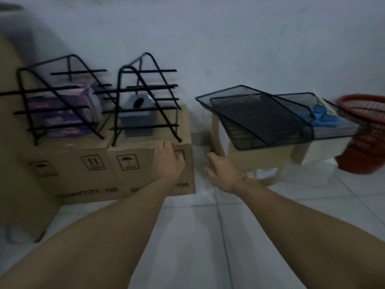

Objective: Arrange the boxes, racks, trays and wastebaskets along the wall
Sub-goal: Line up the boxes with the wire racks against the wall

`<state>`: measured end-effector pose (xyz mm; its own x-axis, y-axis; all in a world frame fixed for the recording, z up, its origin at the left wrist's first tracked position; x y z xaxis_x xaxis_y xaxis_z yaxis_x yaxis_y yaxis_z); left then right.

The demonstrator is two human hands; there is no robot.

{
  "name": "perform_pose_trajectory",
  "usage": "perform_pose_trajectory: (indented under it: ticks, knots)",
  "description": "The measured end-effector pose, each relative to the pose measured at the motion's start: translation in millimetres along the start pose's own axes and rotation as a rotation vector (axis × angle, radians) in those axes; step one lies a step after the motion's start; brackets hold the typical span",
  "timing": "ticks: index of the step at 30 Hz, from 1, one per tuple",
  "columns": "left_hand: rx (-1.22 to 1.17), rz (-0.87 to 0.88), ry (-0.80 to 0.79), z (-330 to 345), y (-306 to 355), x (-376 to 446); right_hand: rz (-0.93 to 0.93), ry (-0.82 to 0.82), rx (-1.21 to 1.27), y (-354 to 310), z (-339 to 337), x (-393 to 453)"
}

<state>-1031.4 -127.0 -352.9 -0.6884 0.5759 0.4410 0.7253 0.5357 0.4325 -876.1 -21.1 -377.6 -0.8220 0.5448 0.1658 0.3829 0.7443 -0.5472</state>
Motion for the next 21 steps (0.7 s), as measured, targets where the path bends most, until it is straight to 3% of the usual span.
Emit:
perform_pose_trajectory:
  ticks: [3, 6, 13, 21]
  knots:
    - [-0.024, -0.314, 0.056, -20, -59, 17, 0.039, 0.088, 0.106, -24, 10, 32]
    - [0.019, -0.487, 0.020, -37, -108, 32, 0.071, 0.171, 0.173, -44, 16, 61]
    - [-0.100, -0.575, -0.216, -19, -170, 52, 0.254, 0.101, 0.200, -50, 51, 109]
    - [-0.118, -0.492, -0.187, -17, -177, 39, 0.161, 0.300, 0.111, -51, 51, 92]
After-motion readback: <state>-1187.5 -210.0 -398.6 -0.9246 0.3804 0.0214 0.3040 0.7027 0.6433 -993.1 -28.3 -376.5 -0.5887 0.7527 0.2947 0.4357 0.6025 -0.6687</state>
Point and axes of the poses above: each hand's wrist, its own x-axis towards the middle knuckle, its own z-axis out of the palm, y = z × x, the point moved 4 cm from there along x, towards the middle knuckle, and after that the axes turned 6 degrees about x, right-handed, at the moved point
